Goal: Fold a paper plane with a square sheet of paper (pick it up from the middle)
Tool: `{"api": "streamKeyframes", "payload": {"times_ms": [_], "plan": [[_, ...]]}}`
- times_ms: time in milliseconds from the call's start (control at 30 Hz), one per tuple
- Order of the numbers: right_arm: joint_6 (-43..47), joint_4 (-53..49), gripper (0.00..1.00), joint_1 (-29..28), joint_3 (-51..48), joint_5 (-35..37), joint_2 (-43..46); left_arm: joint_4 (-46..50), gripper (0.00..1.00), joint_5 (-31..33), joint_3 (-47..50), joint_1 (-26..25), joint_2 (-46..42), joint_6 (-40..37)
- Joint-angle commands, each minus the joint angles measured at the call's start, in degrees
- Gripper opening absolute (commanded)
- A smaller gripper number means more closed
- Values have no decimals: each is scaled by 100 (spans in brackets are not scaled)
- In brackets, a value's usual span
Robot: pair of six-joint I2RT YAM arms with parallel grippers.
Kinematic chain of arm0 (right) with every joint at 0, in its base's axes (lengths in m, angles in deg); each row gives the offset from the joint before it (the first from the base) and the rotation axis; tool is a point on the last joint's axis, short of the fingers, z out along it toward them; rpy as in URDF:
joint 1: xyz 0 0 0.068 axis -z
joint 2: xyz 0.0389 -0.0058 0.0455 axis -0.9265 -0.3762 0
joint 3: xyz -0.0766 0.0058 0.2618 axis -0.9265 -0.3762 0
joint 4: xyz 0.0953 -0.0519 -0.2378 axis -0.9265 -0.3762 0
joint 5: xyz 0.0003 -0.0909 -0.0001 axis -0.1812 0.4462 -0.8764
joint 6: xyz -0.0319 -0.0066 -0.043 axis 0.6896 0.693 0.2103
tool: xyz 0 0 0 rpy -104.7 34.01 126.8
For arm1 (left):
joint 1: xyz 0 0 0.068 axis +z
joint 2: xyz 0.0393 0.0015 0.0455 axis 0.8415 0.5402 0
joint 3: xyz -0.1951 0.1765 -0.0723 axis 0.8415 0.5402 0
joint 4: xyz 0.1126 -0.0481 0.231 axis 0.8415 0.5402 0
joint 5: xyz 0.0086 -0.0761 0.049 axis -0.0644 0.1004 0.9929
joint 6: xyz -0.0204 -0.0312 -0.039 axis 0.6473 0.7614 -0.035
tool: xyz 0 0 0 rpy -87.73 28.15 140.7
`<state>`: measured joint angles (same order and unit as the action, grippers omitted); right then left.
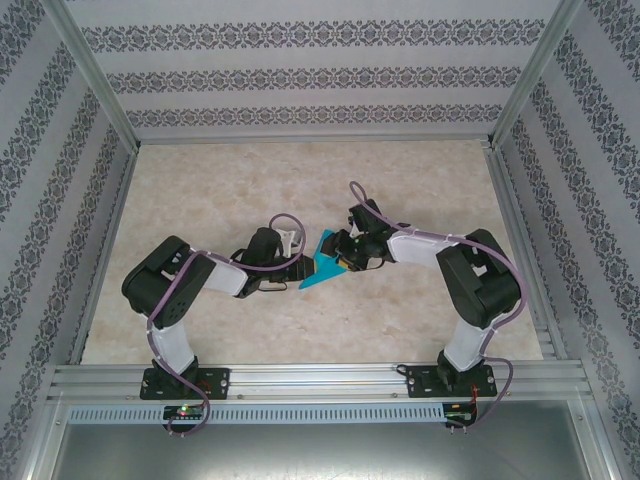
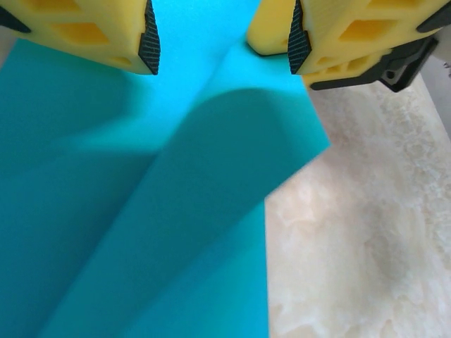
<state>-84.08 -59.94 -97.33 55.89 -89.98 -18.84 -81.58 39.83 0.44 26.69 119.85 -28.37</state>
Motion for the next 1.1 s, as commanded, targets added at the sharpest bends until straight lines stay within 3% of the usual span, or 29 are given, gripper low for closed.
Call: {"api": "streamKeyframes", "payload": {"times_ms": [0,467,667,800,1067], "plan": [[16,61,53,-54,218,-100,-184,-241,9,-238,-3,99,108,156],[106,-465,49,-72,421,162,-465,-339,9,-382,-3,200,194,286],[32,-913,50,-88,510,476,-588,-236,16,-455,-42,230,119,314],[20,-1374,50,-115,611,755,-660,63,24,-409,-10,277,-238,270],[64,-1979,51,-211,838,1086,-947,1213,25,276,173,316,-1327,-115]]}}
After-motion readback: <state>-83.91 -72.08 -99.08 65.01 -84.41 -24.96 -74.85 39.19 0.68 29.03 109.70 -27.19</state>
